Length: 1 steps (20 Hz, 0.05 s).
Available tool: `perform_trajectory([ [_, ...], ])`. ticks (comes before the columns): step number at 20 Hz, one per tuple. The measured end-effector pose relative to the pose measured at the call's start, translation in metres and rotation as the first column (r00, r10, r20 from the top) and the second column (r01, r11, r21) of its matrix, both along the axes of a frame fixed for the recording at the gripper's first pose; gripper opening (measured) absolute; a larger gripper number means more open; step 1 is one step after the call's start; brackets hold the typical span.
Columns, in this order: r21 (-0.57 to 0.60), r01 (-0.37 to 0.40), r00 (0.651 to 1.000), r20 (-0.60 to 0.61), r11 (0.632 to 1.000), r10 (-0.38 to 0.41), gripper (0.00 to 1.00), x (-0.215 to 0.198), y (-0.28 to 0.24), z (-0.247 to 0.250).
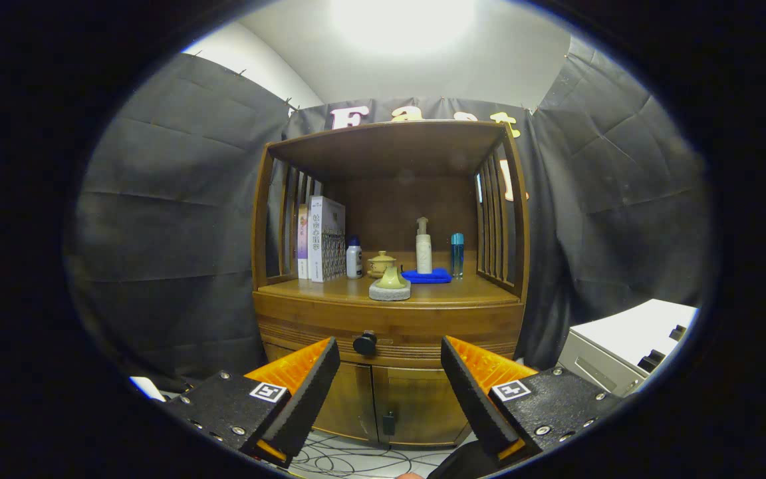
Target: Pull open the drawer, take out the items inside it, and place them on the countertop above the cabinet.
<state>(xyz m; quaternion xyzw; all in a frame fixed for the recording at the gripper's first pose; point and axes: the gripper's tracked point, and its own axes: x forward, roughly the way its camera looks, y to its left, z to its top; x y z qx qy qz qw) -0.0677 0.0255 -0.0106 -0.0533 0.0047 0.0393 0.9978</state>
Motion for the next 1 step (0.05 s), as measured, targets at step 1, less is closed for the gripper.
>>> perform_trajectory([
  [1, -0.002, -0.001, 1.0, -0.009, 1.0, 0.001, 0.96, 0.0, 0.0002, -0.0033],
])
